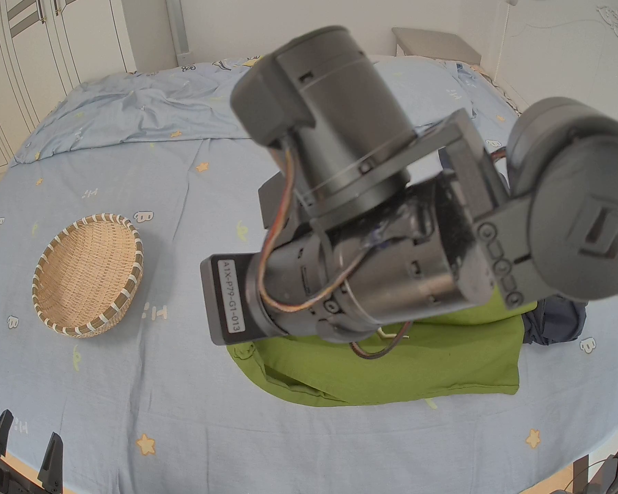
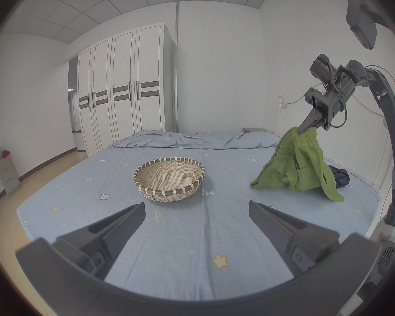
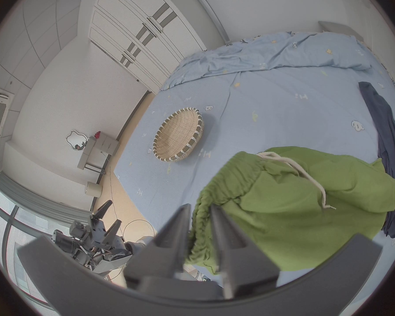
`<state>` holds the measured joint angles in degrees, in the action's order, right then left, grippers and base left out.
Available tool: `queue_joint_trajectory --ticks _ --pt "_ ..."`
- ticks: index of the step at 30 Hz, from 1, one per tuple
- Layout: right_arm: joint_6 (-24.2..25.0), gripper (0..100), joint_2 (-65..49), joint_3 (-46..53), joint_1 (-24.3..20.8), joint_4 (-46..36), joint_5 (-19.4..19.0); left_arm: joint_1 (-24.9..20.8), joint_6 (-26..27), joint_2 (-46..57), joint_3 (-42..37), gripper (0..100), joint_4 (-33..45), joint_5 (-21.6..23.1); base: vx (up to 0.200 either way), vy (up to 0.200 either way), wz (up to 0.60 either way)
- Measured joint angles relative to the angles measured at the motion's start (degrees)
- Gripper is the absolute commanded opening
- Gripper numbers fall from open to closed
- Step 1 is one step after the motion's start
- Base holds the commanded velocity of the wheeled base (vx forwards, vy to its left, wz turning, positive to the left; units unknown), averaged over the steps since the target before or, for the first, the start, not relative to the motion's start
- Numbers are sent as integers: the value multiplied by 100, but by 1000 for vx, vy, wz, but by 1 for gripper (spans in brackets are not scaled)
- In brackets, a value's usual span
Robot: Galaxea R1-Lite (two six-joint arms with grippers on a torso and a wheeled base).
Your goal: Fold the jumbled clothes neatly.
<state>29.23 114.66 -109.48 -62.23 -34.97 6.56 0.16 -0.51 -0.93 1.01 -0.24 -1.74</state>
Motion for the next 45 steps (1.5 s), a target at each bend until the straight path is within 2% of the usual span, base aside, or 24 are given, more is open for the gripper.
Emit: queue_joint_trajectory --ticks 13,18,21,28,35,39,45 --pt "-46 100 427 -30 72 -296 -2 0 0 0 0 100 -5 -2 0 0 0" --pt "-22 100 195 216 323 -525 -55 0 0 0 0 100 -2 0 0 0 0" --pt "-15 100 -229 594 631 -539 -229 0 0 0 0 100 -2 0 0 0 0" --pt "-11 100 -1663 2241 1833 -288 -1011 0 11 0 0 100 -2 7 0 0 0" --pt "38 100 -3149 4352 2985 633 -1808 2 62 0 0 100 0 13 0 0 0" --pt "54 100 -3735 5339 3373 1193 -2092 2 102 0 0 100 -2 22 0 0 0" --pt "88 100 -4565 7103 3818 2578 -2413 9 171 0 0 100 -2 63 0 0 0"
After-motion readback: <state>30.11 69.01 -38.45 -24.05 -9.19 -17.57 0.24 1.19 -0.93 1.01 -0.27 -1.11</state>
